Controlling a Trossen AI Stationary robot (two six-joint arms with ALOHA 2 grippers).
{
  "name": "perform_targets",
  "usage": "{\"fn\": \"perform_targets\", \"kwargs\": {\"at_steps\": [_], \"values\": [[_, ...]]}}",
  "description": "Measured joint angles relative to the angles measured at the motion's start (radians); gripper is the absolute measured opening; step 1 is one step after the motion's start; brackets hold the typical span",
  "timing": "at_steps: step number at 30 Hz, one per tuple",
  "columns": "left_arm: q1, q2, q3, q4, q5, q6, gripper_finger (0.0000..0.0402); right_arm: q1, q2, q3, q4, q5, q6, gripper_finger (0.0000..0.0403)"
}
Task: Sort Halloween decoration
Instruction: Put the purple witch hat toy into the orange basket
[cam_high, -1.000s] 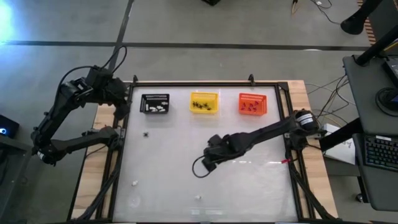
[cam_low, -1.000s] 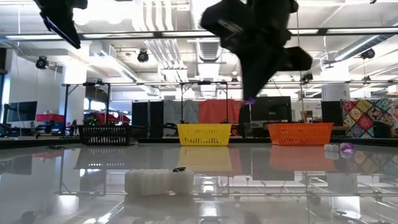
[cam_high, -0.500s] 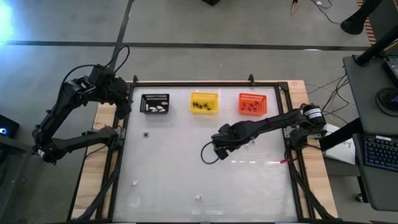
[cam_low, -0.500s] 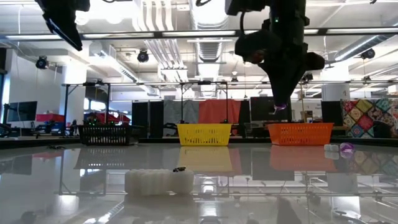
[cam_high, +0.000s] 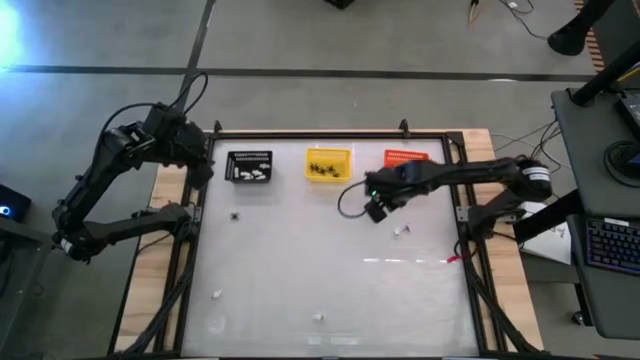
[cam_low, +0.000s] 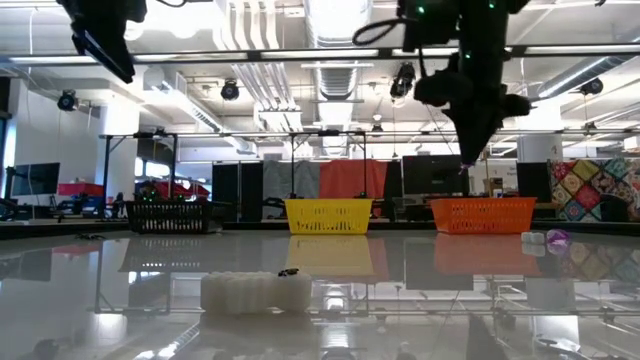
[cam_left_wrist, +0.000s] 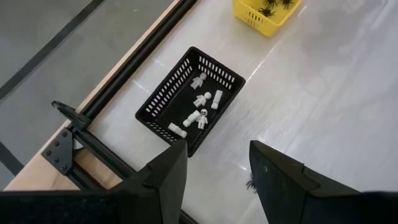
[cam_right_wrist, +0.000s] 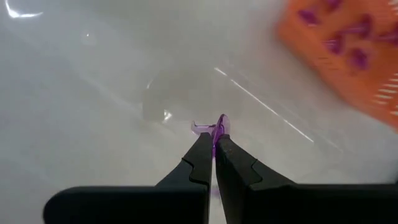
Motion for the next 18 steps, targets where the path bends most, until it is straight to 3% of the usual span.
{"fn": "perform_targets", "kwargs": {"at_steps": [11, 18], "values": [[0.0, 0.025, 0.0, 0.066, -0.003, -0.076, 0.0157, -0.26, -0.172, -0.152, 0.03, -0.001, -0.167, 0.0008], [0.0, 0.056, 0.0, 0.067, -0.003, -0.089, 0.0157, -0.413, -0.181, -0.174, 0.095, -0.001, -0.32, 0.0008]]}}
